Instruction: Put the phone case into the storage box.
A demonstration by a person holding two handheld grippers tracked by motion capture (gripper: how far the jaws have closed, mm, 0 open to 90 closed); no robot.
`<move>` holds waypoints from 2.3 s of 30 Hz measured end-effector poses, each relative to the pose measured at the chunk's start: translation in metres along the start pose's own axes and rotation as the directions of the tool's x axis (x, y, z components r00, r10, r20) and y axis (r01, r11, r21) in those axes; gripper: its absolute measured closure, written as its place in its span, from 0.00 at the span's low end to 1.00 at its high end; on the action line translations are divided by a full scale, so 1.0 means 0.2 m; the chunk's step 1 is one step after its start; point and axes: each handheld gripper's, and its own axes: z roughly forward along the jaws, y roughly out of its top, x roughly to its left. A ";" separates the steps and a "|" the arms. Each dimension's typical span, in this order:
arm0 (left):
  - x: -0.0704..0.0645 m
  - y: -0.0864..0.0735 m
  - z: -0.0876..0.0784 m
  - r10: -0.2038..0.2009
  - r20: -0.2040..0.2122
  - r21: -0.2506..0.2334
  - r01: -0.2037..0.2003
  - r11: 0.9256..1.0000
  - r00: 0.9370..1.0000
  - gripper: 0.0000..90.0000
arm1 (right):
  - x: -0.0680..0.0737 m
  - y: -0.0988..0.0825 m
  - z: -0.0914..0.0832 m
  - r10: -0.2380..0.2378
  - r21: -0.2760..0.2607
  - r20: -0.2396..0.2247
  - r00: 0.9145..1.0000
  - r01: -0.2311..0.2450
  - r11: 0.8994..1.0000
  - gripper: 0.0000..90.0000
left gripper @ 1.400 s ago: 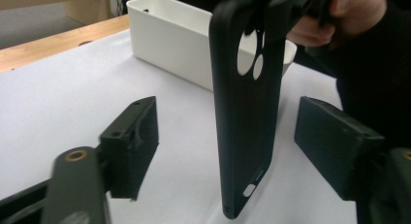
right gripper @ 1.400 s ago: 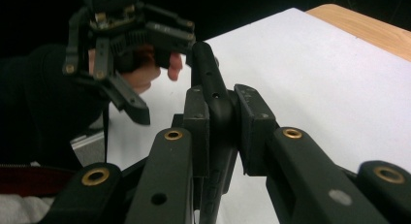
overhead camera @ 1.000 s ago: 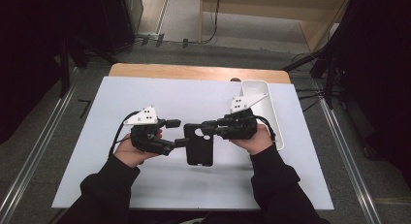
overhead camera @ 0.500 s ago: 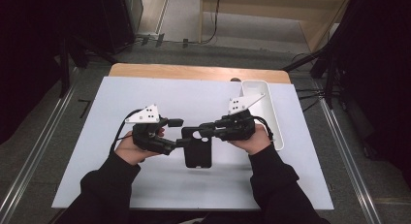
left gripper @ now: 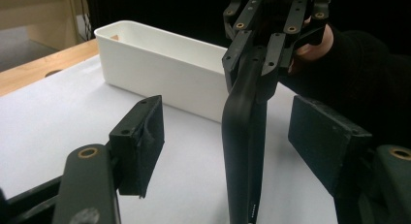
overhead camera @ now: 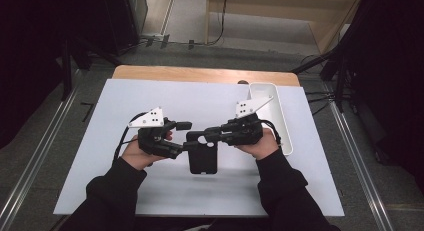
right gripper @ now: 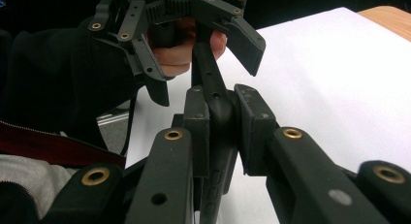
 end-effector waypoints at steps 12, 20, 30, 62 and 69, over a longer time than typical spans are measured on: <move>-0.01 -0.01 0.03 0.020 0.038 0.003 -0.020 1.000 0.999 0.51 | 0.00 0.00 0.00 -0.001 -0.003 -0.013 1.000 0.001 1.000 0.83; -0.01 -0.02 0.03 0.002 0.060 0.006 -0.003 1.000 0.998 0.65 | 0.01 0.00 0.00 -0.005 -0.004 -0.024 1.000 0.005 1.000 0.83; 0.01 -0.02 0.01 -0.044 0.074 0.010 0.044 0.999 0.996 0.80 | 0.01 0.00 0.00 -0.010 -0.007 -0.033 0.999 0.009 1.000 0.83; 0.01 0.04 -0.08 -0.108 -0.070 -0.024 0.106 0.994 0.992 0.89 | 0.03 0.01 -0.01 0.015 -0.093 0.139 0.990 -0.002 0.996 0.32; 0.02 0.04 -0.08 -0.147 -0.104 -0.024 0.145 0.989 0.984 0.88 | 0.04 0.01 0.00 0.043 -0.101 0.204 0.978 -0.023 0.995 0.24</move>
